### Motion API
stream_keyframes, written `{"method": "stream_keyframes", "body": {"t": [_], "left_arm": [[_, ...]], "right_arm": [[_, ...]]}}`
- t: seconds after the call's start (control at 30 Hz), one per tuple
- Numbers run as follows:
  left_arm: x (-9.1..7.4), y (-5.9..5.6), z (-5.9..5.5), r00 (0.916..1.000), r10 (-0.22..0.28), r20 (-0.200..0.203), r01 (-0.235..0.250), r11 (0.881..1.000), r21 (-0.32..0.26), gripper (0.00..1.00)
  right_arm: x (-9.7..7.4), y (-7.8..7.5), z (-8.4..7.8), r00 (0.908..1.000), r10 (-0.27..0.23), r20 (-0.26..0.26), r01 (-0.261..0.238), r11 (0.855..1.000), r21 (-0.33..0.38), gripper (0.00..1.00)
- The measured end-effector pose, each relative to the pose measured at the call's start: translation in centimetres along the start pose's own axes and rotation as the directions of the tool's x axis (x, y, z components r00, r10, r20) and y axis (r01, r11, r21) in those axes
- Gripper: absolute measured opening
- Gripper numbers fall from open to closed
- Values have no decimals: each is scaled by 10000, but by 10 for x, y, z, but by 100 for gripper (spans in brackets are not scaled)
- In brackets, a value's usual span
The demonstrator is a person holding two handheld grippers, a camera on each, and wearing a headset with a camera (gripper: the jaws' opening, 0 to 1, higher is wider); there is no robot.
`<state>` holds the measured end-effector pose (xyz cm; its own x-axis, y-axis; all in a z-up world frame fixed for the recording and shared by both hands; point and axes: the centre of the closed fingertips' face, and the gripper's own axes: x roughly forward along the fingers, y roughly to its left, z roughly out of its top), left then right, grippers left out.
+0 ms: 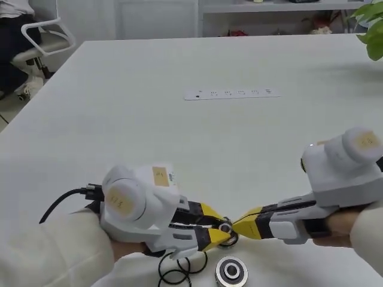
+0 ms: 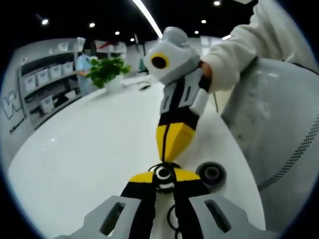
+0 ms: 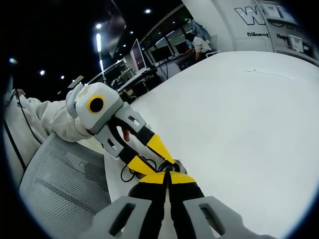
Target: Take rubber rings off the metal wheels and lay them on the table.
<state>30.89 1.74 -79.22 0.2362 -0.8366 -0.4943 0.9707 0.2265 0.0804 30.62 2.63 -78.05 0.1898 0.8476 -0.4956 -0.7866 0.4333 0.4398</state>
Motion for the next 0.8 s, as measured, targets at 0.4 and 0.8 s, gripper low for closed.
{"method": "stream_keyframes", "body": {"t": [0.4, 0.8], "left_arm": [[-1, -1, 3, 9996, -92, -263, 82, 9993, -368, 15], [-27, -6, 15, 9991, -412, -126, 408, 9987, -299, 35]], "right_arm": [[-2, -11, 2, 9995, -322, -12, 322, 9995, 53, 0], [-7, -11, 9, 9989, -395, 254, 390, 9990, 220, 0]]}}
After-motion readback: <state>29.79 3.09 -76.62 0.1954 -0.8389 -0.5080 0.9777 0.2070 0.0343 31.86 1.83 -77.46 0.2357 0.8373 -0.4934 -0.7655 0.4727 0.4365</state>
